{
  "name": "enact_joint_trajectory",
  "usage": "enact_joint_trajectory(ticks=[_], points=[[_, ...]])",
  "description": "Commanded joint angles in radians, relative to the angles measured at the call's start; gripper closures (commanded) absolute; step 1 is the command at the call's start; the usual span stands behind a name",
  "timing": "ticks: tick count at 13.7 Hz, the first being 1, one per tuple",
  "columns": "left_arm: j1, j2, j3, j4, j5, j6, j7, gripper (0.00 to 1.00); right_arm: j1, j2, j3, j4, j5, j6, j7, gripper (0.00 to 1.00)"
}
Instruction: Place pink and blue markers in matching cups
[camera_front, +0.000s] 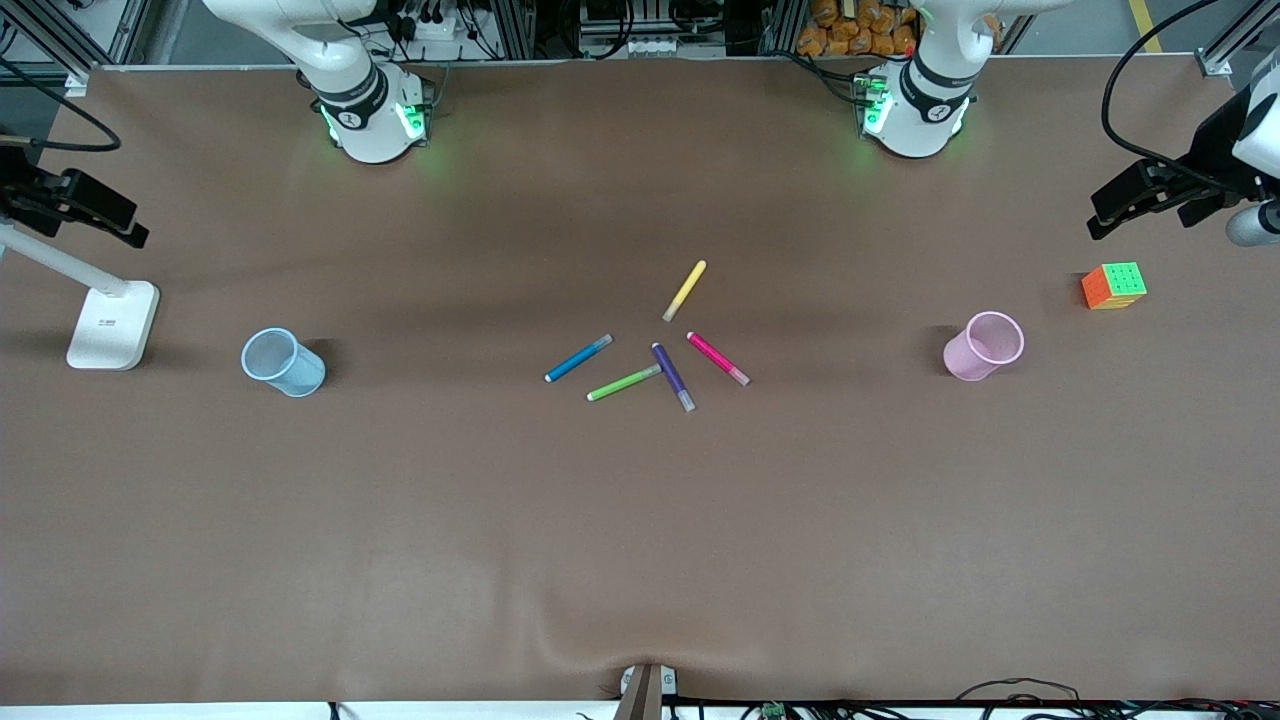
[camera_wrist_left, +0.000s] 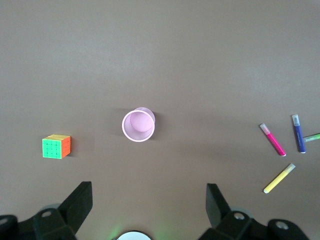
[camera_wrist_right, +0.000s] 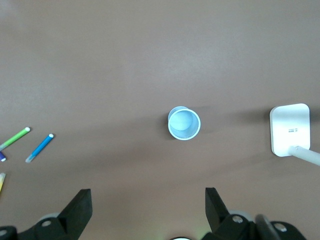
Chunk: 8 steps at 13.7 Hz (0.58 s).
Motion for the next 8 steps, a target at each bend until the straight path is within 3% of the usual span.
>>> enact_joint_trajectory(ticks=[1,8], points=[[0.002,0.022,-0.006,0.028,0.019,-0.025,0.005,0.00,0.001,-0.005,-0.004,0.007,0.001,-0.011,-0.021,0.00],[-0.006,0.023,-0.009,0.029,0.027,-0.029,0.003,0.00,-0.033,-0.003,-0.002,0.004,0.007,-0.011,-0.022,0.00]])
